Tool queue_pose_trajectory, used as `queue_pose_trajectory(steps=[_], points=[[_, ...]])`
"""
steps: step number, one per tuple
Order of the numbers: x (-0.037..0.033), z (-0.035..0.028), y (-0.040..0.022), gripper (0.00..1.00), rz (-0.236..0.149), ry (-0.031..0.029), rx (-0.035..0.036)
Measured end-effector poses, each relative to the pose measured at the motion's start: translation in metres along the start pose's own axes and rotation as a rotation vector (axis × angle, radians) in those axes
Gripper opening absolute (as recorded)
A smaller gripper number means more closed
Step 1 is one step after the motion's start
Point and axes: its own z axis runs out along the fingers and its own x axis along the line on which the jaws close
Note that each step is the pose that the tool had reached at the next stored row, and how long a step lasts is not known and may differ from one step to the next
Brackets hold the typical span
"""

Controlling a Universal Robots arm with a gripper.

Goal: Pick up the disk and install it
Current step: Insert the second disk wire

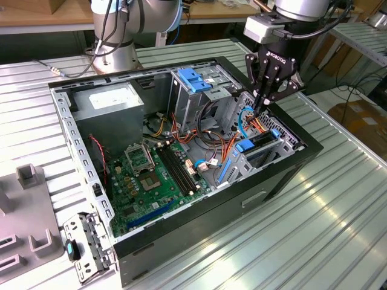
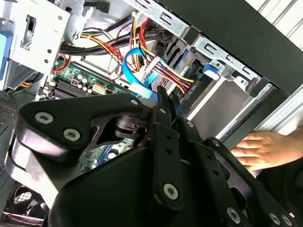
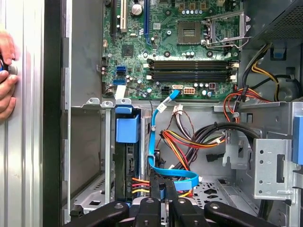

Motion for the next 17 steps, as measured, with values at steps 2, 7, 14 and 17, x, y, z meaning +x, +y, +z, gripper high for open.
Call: queue_pose_trajectory(steps=[2,7,14,17], points=[[0.0000,0.0000,0.0000,0.16,0.000,-0.0001,0.0000],[0.0019,0.0004,0.0000,0.16,0.000,-0.0002,0.0000],[0.0095,0.0022,0.0011,0.16,0.000,-0.0041,0.0024],[0.0136,0.0034,0.0041,0.16,0.000,-0.0237,0.0071]])
